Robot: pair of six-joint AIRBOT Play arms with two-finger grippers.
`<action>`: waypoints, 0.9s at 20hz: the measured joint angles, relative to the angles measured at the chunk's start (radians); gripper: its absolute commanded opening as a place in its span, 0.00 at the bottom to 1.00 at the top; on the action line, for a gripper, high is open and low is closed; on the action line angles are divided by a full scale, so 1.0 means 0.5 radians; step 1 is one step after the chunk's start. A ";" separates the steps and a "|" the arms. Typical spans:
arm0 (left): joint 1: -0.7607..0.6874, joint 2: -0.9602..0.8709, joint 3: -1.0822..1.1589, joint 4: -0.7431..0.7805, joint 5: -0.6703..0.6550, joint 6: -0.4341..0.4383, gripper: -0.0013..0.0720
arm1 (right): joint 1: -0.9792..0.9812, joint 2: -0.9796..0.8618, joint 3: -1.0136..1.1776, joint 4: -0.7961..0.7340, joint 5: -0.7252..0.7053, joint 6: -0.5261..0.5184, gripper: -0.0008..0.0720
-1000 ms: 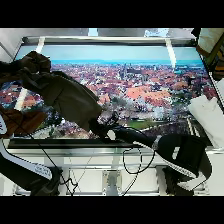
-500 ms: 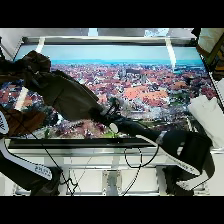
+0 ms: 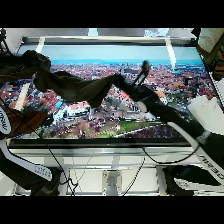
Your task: Fold the shirts.
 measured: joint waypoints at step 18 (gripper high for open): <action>-0.085 1.167 0.143 -0.134 0.520 0.015 0.03 | -1.086 1.350 0.029 -0.504 0.109 -0.098 0.04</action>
